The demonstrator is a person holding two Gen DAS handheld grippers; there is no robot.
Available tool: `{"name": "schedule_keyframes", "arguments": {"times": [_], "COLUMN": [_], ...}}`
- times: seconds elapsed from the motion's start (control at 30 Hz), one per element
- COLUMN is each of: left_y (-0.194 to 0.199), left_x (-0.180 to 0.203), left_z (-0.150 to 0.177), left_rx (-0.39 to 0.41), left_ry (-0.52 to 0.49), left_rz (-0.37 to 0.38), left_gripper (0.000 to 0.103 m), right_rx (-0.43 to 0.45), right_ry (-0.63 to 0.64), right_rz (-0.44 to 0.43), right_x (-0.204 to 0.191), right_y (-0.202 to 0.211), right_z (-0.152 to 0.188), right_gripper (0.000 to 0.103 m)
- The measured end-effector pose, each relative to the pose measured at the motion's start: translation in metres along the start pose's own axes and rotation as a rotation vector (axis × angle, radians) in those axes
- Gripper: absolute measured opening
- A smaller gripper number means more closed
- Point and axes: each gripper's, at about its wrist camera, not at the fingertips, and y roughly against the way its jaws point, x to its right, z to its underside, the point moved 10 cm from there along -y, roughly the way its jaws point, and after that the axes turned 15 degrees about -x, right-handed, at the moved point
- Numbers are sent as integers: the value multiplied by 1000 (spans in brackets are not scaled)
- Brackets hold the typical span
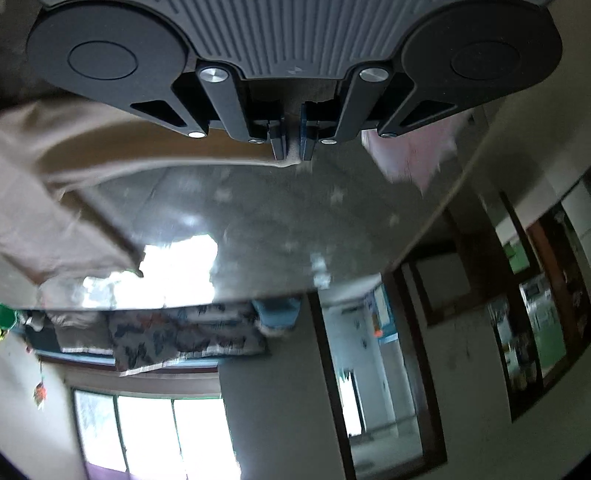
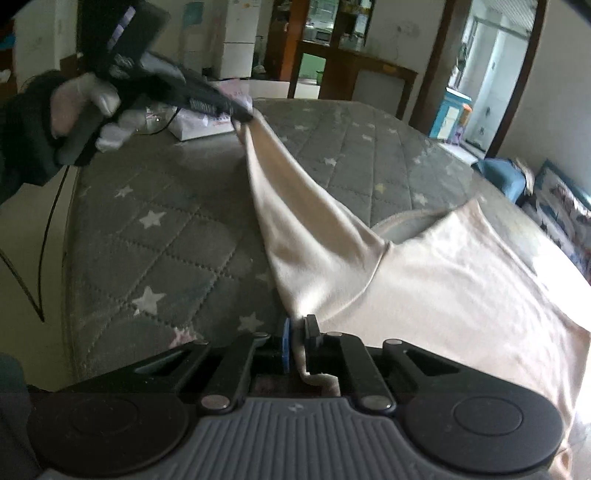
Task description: Fold clothes
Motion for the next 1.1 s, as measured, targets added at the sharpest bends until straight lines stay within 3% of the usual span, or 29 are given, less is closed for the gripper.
{"name": "schedule_keyframes", "arguments": {"times": [0.13,0.23,0.3,0.33,0.67,0.77,0.87,1.1], "left_y": [-7,-7,-8,-8,12,7,2,-20], "left_x": [-4,-4,-6,-10,3,-1,-6,4], "left_z": [4,4,4,4,-19,-22,-18,-21], "left_rx": [-2,-13,-20,-19,37,-1,-31,-74], "left_ry": [-4,-6,-9,-6,21,53,78,50], "left_rz": [-29,-31,-51,-62,35,59,83,108], "left_gripper": [11,17,37,39,39,39,43,44], "right_rx": [49,20,-8,-8,32,47,61,59], "right_ry": [-4,-4,1,3,-48,-33,-13,-26], "right_rz": [-2,-14,-32,-35,-82,-77,-73,-85], "right_x": [0,-3,-8,-9,-5,-7,-8,-8], "right_y": [7,-5,-11,-10,-2,-1,0,-2], "right_z": [-11,-11,-6,-5,-19,-26,-36,-38], "right_gripper": [16,16,17,18,18,18,25,27]}}
